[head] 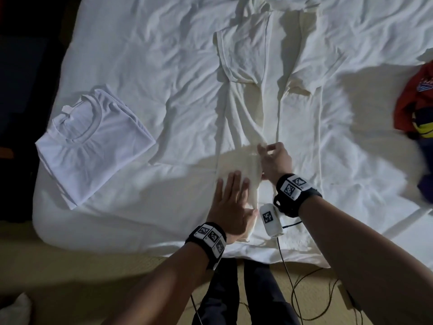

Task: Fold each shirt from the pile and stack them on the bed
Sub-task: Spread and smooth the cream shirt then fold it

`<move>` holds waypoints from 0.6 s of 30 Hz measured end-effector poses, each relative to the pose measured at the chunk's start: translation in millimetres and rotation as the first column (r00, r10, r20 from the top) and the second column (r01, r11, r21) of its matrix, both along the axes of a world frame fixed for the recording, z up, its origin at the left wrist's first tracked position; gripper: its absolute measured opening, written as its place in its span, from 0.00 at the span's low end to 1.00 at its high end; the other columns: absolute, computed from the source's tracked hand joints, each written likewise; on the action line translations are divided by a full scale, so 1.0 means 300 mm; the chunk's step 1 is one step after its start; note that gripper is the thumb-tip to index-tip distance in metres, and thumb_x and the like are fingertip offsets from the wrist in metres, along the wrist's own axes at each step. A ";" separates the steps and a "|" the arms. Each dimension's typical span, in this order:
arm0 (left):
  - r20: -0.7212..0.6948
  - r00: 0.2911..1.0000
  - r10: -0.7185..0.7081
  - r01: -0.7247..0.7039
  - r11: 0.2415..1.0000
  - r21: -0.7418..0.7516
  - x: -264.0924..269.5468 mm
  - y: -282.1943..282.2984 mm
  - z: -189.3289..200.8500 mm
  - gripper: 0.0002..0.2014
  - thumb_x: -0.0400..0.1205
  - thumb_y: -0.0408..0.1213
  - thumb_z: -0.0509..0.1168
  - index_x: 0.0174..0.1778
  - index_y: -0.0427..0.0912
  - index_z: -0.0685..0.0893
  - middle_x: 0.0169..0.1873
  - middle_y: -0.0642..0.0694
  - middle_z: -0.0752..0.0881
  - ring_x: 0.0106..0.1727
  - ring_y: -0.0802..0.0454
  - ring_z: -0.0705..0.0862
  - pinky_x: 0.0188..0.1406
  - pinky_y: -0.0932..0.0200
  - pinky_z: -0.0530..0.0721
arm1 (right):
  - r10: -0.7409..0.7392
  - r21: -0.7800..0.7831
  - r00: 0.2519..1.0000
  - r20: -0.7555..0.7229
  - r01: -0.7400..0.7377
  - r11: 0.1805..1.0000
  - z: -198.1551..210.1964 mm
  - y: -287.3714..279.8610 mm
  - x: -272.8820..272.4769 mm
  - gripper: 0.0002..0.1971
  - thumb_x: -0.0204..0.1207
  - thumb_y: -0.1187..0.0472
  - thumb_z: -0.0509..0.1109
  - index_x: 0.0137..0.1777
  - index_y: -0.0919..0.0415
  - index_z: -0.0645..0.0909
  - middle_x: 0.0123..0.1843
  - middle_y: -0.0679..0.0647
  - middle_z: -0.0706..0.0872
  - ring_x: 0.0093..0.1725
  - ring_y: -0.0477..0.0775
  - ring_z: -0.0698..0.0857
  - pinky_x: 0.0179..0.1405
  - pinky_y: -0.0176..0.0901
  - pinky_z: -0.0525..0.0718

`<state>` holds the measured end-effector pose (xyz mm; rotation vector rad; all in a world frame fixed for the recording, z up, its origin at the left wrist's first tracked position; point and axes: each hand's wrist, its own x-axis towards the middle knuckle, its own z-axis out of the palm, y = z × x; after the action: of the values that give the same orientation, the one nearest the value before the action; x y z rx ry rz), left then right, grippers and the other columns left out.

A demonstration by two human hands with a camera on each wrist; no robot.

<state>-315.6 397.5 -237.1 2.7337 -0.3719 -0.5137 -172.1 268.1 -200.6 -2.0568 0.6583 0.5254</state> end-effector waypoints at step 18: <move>0.039 0.834 0.550 -0.551 0.832 0.066 0.044 0.159 0.065 0.19 0.73 0.37 0.73 0.60 0.45 0.82 0.54 0.38 0.82 0.58 0.32 0.80 0.54 0.35 0.77 | 0.726 -0.574 0.688 0.005 -0.592 0.565 -0.128 0.040 -0.303 0.37 0.88 0.39 0.41 0.91 0.59 0.39 0.91 0.59 0.37 0.90 0.59 0.33 0.87 0.64 0.35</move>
<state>-302.4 445.1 -217.7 2.7340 0.4437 -0.3421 -262.8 280.2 -239.1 -2.8602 -0.2190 0.5249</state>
